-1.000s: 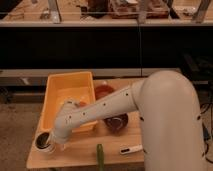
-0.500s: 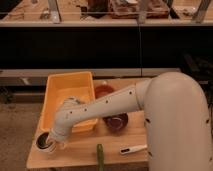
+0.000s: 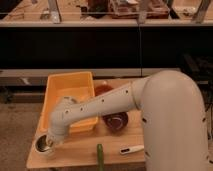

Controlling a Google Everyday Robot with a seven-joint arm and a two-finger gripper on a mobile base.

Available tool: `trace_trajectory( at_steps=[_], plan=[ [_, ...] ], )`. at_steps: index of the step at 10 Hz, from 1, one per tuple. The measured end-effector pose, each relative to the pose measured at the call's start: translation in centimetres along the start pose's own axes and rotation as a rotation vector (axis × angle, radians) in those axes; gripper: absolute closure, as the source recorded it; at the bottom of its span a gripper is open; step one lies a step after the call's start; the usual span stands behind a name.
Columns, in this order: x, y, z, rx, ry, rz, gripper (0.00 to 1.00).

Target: Stack cups into tray

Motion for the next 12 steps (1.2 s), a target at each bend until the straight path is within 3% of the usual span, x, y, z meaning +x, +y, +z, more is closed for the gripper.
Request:
trace_trajectory(
  at_steps=[3,7,9,12],
  plan=[
    [0.1,0.4,1.9,-0.028,0.014,-0.028,0.82],
    [0.0,-0.3,1.0,-0.024,0.023,-0.061,0.82],
    [-0.1,-0.9,-0.6,0.003,0.024,-0.073,0.82],
    [-0.4,-1.4,-3.5,0.097,0.018,-0.086,0.82]
  ],
)
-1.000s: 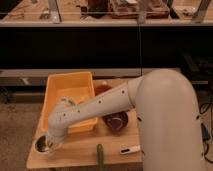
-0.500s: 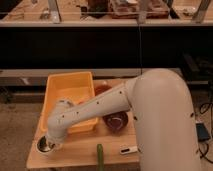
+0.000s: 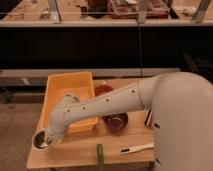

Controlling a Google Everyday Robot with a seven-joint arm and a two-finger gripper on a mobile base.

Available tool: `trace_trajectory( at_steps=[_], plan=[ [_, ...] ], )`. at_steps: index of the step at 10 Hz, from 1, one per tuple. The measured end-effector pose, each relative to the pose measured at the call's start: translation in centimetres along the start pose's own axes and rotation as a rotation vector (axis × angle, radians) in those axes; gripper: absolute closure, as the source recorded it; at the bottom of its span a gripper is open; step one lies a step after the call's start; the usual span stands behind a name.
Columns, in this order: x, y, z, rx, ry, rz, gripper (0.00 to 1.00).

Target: Stack cups into tray

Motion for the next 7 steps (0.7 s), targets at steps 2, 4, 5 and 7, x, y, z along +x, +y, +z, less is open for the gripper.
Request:
trace_trajectory(
  at_steps=[2,4,5,7],
  plan=[
    [0.2,-0.6,-2.6,0.056,0.006,-0.014,0.82],
    [0.6,-1.4,-5.3,0.093,0.019,-0.036,0.82],
    [1.2,-1.2,-6.4,0.115,0.028,-0.033,0.82],
    [3.2,-0.9,-7.6,0.136,0.055,-0.017,0.82]
  ],
)
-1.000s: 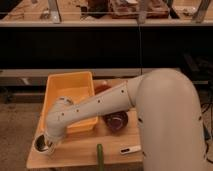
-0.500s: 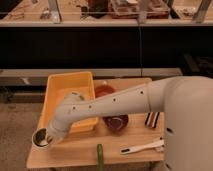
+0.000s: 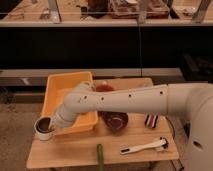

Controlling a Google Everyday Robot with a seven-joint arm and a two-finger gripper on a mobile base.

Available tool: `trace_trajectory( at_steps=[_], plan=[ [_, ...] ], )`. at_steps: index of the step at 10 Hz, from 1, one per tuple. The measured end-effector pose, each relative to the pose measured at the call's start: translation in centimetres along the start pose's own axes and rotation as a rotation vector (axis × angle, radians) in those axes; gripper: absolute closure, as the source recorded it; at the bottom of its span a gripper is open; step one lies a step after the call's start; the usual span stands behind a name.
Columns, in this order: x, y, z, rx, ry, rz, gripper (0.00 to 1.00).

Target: Stack cups into tray

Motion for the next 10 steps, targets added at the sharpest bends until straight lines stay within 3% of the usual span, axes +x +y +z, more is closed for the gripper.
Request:
trace_trajectory(
  at_steps=[6,8,10],
  plan=[
    [10.3,-1.5,-2.8,0.033,0.04,0.01,0.82],
    [12.7,-1.5,-4.3,0.035,0.075,0.029,0.82],
    [13.7,-1.0,-3.6,0.022,0.095,0.041,0.82]
  ],
)
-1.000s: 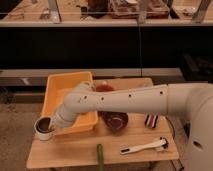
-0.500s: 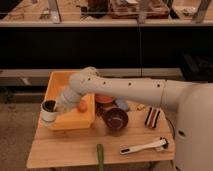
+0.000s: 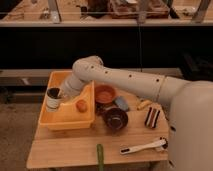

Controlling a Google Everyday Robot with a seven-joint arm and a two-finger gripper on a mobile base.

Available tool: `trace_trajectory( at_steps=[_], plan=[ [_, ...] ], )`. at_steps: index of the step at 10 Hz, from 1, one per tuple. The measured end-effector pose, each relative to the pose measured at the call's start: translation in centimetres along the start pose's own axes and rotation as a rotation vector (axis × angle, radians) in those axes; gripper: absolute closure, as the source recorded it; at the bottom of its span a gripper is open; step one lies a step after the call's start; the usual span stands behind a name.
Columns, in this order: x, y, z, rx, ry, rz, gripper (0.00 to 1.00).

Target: Stack cups into tray

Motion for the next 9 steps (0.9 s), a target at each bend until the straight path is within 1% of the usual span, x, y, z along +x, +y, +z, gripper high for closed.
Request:
trace_trajectory(
  at_steps=[1,2,3,4,5,6,7,8,9],
  plan=[
    [0.9,0.6,0.9,-0.009,0.01,-0.001,0.82],
    [2.6,0.7,2.3,-0.025,0.029,-0.013,0.82],
    [3.8,0.6,3.2,-0.042,0.048,-0.029,0.82],
    [5.3,0.8,4.6,-0.066,0.08,-0.048,0.82],
    [6.5,1.5,5.9,-0.094,0.113,-0.058,0.82],
    [7.1,2.3,7.2,-0.12,0.136,-0.06,0.82],
    [7.4,3.3,8.2,-0.154,0.161,-0.06,0.82],
    [7.9,4.3,9.1,-0.22,0.2,-0.066,0.82],
    [7.8,4.4,9.6,-0.262,0.213,-0.067,0.82]
  ],
)
